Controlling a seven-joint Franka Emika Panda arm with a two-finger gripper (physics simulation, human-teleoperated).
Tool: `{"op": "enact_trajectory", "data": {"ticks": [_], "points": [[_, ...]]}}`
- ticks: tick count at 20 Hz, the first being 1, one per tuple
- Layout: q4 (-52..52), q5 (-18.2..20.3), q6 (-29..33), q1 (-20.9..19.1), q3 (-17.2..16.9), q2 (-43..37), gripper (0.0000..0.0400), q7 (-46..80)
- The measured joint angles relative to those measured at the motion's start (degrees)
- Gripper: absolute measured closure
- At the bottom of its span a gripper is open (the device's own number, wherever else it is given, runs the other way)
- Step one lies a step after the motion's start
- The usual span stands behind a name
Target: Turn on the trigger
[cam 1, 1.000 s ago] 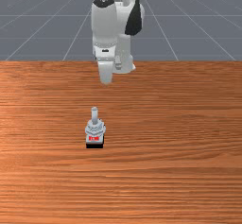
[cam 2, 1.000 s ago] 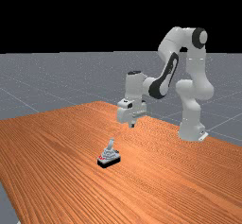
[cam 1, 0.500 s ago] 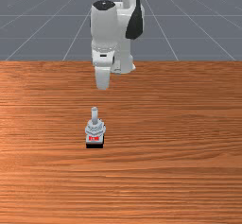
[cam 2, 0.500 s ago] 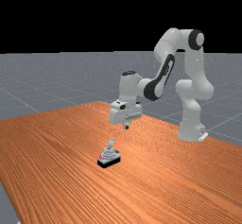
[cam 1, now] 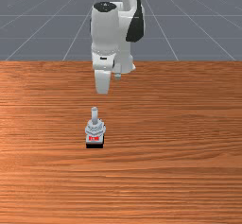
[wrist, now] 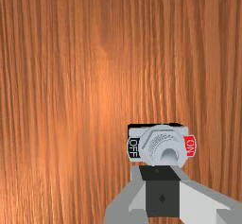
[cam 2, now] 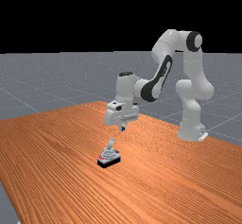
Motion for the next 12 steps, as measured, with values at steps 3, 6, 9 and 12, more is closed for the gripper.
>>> {"op": "enact_trajectory", "data": {"ticks": [3,6,9,12], "points": [[-1.3,1.5,-2.7,-0.4,0.3,-1.4,0.04,-1.5],[-4.7,-0.6,0.8,-0.1,-0.1,-3.4,0.04,0.2],[-5.5,-3.1,1.7,0.3,-0.5,-3.4,0.04,2.4],[-5.7,-2.5,3.8,0.4,-0.5,-1.8,0.04,2.0]]}}
